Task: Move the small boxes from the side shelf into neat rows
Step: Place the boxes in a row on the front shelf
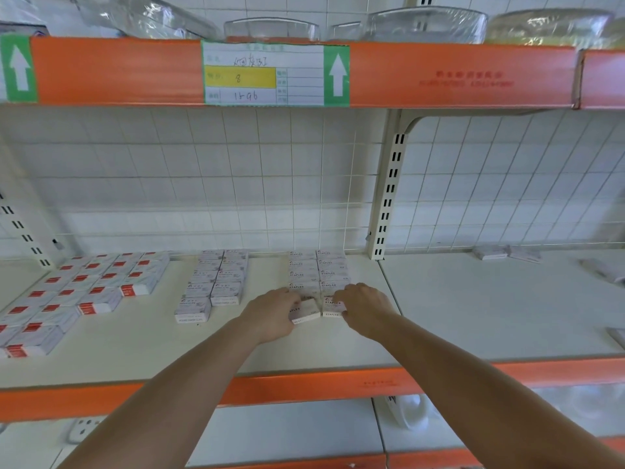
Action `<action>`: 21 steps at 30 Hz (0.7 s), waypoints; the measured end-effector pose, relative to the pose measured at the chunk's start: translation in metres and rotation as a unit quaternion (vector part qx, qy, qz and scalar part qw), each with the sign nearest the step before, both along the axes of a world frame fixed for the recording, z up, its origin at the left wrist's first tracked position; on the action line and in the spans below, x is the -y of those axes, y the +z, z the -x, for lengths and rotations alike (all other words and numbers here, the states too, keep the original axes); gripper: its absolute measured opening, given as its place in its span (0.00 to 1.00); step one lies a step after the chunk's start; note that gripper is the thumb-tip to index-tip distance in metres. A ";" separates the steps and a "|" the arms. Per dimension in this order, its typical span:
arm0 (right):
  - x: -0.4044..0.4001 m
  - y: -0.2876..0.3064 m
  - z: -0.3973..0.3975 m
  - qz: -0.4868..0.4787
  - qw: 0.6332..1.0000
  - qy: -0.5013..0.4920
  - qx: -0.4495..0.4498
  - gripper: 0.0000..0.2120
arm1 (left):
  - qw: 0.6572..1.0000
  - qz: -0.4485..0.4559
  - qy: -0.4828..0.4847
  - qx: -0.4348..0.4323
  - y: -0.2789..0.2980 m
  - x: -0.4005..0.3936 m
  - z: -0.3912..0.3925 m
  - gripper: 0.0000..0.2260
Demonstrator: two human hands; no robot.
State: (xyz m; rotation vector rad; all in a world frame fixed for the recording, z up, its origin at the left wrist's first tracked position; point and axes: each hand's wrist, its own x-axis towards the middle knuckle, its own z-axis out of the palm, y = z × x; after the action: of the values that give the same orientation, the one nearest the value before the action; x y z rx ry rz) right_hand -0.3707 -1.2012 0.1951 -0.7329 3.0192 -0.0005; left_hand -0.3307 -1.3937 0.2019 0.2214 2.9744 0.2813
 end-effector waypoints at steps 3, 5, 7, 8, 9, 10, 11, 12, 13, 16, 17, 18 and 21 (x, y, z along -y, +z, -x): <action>0.000 -0.001 0.003 0.014 1.000 0.005 0.000 0.17 | 1.000 -0.014 0.002 -0.019 -0.005 -0.002 0.007 0.16; -0.001 -0.002 0.006 0.020 1.000 0.010 0.003 0.17 | 0.999 -0.021 0.010 -0.036 -0.007 -0.004 0.010 0.14; -0.002 -0.002 0.008 0.022 1.000 0.012 0.006 0.18 | 0.998 -0.027 0.017 -0.046 -0.008 -0.006 0.014 0.13; -0.002 -0.002 0.009 0.024 1.000 0.012 0.007 0.18 | 0.998 -0.028 0.020 -0.049 -0.008 -0.007 0.015 0.13; -0.002 -0.003 0.011 0.026 1.000 0.011 0.007 0.18 | 0.998 -0.029 0.024 -0.052 -0.009 -0.007 0.017 0.12; -0.002 -0.003 0.012 0.029 1.000 0.009 0.007 0.18 | 0.998 -0.028 0.027 -0.055 -0.009 -0.008 0.018 0.12; -0.002 -0.002 0.013 0.030 0.999 0.008 0.008 0.18 | 0.998 -0.027 0.029 -0.057 -0.010 -0.009 0.019 0.12; -0.001 -0.002 0.014 0.030 0.999 0.009 0.009 0.18 | 0.998 -0.024 0.030 -0.059 -0.011 -0.009 0.020 0.12; -0.001 -0.002 0.015 0.030 0.999 0.009 0.010 0.18 | 0.998 -0.022 0.029 -0.060 -0.011 -0.009 0.022 0.12; -0.001 -0.001 0.017 0.027 0.999 0.015 0.012 0.19 | 0.998 -0.021 0.028 -0.056 -0.012 -0.009 0.025 0.11; -0.001 0.000 0.018 0.026 0.999 0.017 0.013 0.19 | 0.998 -0.020 0.029 -0.054 -0.012 -0.008 0.026 0.11; -0.002 0.000 0.019 0.025 0.999 0.018 0.014 0.19 | 0.998 -0.021 0.030 -0.053 -0.012 -0.008 0.026 0.10; -0.004 0.001 0.019 0.021 0.999 0.022 0.015 0.19 | 0.998 -0.022 0.031 -0.055 -0.012 -0.008 0.025 0.10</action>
State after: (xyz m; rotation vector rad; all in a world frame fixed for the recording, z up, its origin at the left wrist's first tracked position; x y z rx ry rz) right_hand -0.3902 -1.1974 0.1958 -0.7955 2.9817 -0.0727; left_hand -0.3557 -1.3854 0.1901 0.1559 3.0902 0.3539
